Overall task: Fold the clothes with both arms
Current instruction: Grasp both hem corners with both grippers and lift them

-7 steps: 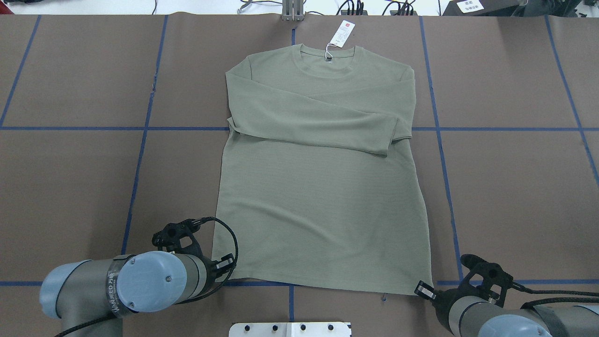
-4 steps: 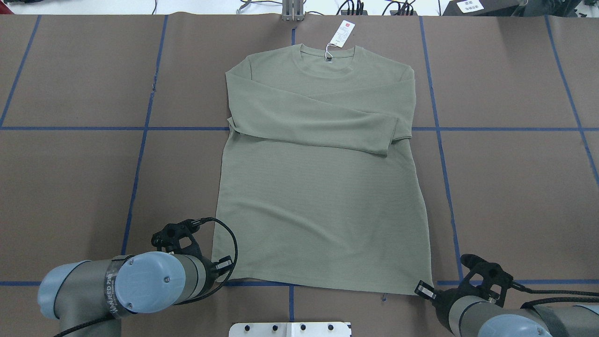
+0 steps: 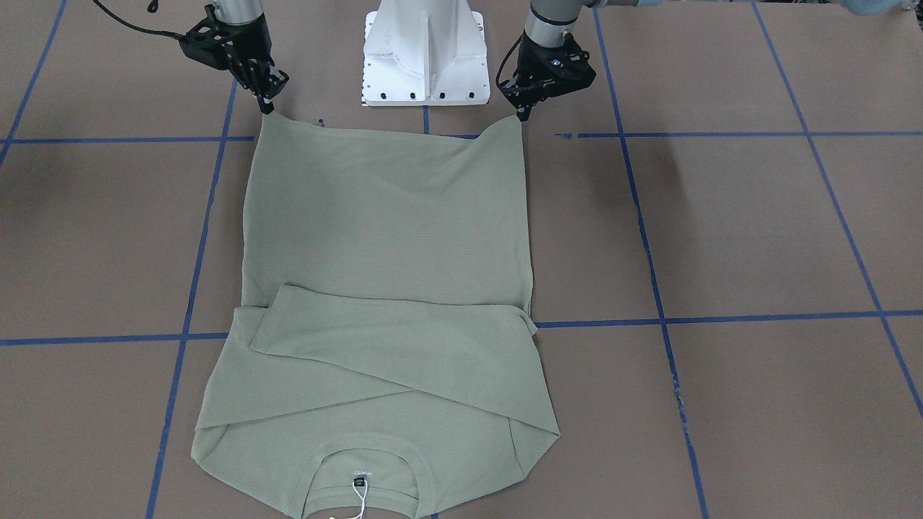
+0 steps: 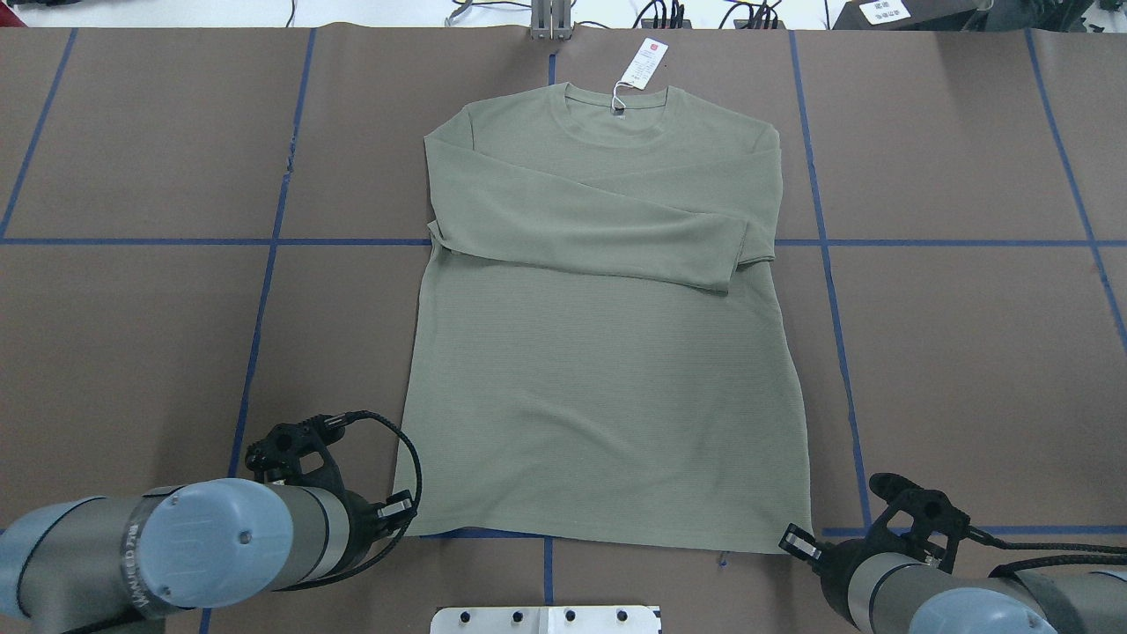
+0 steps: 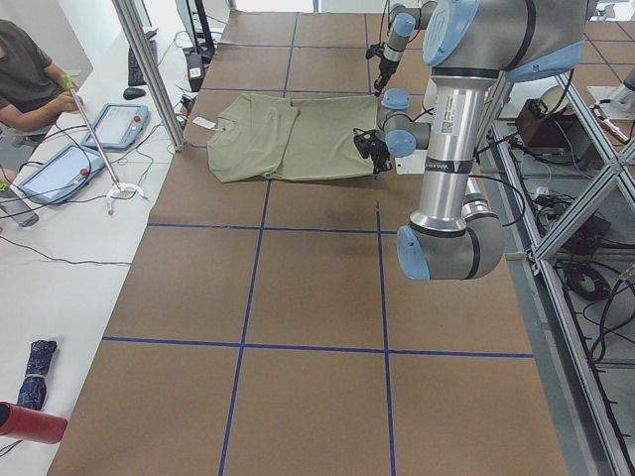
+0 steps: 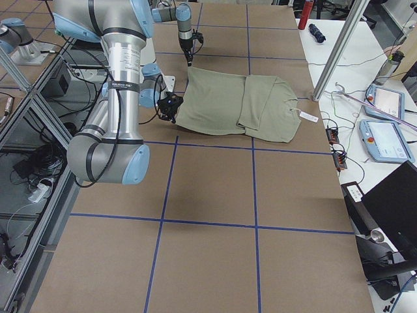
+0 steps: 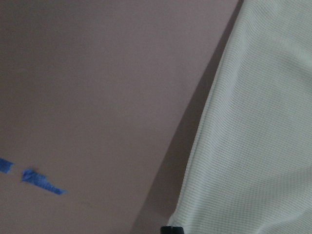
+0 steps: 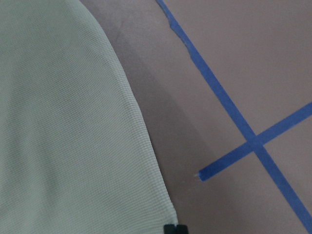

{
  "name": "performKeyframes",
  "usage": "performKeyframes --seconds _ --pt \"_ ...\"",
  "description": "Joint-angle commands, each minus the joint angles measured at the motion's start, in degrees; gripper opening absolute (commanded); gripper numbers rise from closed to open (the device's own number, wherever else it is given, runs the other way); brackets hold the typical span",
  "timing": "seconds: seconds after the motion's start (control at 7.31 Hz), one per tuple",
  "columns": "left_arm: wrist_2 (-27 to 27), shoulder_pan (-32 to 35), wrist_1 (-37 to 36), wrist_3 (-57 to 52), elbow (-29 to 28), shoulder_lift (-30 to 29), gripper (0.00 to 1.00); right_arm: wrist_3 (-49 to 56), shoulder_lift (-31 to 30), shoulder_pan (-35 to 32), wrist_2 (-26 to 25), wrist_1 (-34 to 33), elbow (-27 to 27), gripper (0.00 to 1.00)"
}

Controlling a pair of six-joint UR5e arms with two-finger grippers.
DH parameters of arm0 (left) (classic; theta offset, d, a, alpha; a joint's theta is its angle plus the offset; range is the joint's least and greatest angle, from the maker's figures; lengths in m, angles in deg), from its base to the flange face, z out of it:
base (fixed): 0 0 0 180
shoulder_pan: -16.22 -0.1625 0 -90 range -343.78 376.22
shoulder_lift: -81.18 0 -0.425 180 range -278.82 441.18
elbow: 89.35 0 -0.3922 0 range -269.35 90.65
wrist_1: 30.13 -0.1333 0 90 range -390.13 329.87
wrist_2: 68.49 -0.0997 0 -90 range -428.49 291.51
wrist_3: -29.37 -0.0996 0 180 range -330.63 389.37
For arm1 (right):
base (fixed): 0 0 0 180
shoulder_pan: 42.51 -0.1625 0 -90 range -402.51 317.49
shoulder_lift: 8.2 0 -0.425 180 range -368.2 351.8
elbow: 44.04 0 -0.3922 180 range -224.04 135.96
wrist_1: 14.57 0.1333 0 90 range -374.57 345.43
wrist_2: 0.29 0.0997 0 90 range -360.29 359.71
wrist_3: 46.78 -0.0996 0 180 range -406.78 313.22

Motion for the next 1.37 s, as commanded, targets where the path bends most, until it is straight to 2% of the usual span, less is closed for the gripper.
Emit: performKeyframes --seconds 0.0,0.27,0.55,0.82,0.96,1.09,1.23 --pt "-0.1 -4.1 -0.1 5.1 5.0 2.2 0.00 0.0 -2.1 0.0 3.1 -0.9 -4.8 0.00" --pt "-0.5 -7.5 -0.1 9.9 7.1 2.2 0.00 0.1 -3.4 0.0 6.3 -3.4 -9.2 0.00" --pt "-0.5 -6.4 -0.2 10.6 11.0 2.4 0.00 0.2 -4.0 -1.5 6.8 -3.8 -13.1 0.00" --pt "-0.3 2.7 -0.2 7.6 11.1 1.3 0.00 5.1 -2.1 -9.6 7.5 -3.9 -13.4 0.00" --pt "-0.2 7.0 -0.3 0.8 10.6 -0.2 0.00 11.7 2.0 -14.8 9.9 -5.4 -12.5 0.00" --pt "0.0 12.2 -0.2 -4.7 7.9 -2.3 0.00 16.0 7.5 -20.7 14.0 -9.8 -10.1 0.00" --pt "0.2 16.5 -0.2 -8.3 3.2 -5.7 0.00 21.7 15.6 -26.6 17.2 -14.0 -4.8 0.00"
